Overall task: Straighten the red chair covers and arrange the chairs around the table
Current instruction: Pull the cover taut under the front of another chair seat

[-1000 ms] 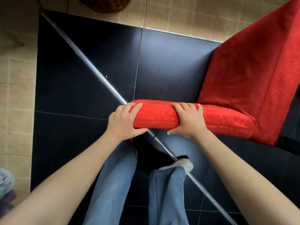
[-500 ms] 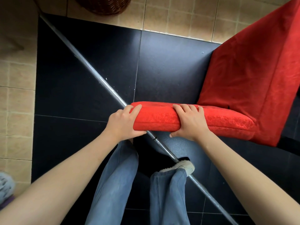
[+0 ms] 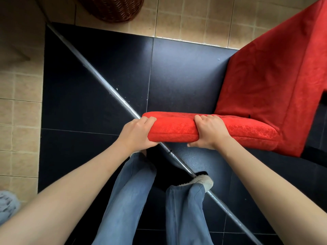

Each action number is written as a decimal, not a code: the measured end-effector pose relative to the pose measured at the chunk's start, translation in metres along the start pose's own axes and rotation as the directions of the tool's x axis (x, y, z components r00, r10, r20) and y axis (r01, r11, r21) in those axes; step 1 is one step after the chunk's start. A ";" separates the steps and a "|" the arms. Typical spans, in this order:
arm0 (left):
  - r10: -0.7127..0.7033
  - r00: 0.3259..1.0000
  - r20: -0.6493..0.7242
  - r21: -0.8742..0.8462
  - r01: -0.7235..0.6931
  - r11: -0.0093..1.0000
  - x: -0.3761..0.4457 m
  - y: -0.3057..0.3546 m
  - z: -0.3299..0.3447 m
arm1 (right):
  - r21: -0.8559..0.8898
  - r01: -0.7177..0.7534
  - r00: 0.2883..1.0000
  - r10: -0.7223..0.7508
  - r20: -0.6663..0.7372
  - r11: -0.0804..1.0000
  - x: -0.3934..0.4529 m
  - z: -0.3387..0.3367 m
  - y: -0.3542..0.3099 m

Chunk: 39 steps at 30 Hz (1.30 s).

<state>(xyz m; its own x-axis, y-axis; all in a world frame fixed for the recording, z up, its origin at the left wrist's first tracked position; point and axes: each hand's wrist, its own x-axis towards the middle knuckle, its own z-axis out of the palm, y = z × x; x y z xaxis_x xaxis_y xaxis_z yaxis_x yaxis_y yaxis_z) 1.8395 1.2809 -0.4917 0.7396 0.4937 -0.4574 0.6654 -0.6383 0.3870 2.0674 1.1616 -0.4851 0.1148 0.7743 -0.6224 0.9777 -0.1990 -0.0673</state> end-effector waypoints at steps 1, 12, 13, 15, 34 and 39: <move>0.004 1.000 0.008 0.002 -0.004 1.000 0.000 0.001 -0.003 | 0.000 -0.003 1.000 0.003 0.000 1.000 -0.001 -0.002 0.000; -0.029 0.998 -0.050 -0.041 0.027 0.999 0.000 -0.008 -0.009 | 0.071 -0.071 0.997 0.074 -0.037 0.995 0.000 -0.003 -0.007; -0.043 0.996 -0.080 -0.045 0.039 0.998 -0.002 -0.008 -0.007 | 0.095 -0.080 0.995 0.085 -0.049 0.992 -0.002 0.000 -0.007; -0.077 0.988 -0.136 -0.017 0.076 0.997 -0.005 -0.008 -0.002 | 0.134 -0.112 0.990 0.122 -0.069 0.985 -0.005 0.005 -0.009; -0.078 0.970 -0.228 -0.032 0.073 0.997 0.004 -0.024 0.014 | 0.024 -0.101 0.980 0.104 -0.171 0.995 0.009 0.013 -0.007; -0.003 0.965 -0.262 0.008 0.005 1.000 0.006 -0.019 0.001 | 0.007 -0.071 0.969 0.070 -0.237 0.997 0.007 0.010 -0.003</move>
<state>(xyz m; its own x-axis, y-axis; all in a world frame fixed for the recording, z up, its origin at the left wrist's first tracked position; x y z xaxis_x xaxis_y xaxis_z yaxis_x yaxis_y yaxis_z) 1.8315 1.2950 -0.5026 0.7382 0.6332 -0.2326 0.6685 -0.6403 0.3783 2.0639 1.1620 -0.4969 0.2214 0.8785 -0.4233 0.9659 -0.2572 -0.0285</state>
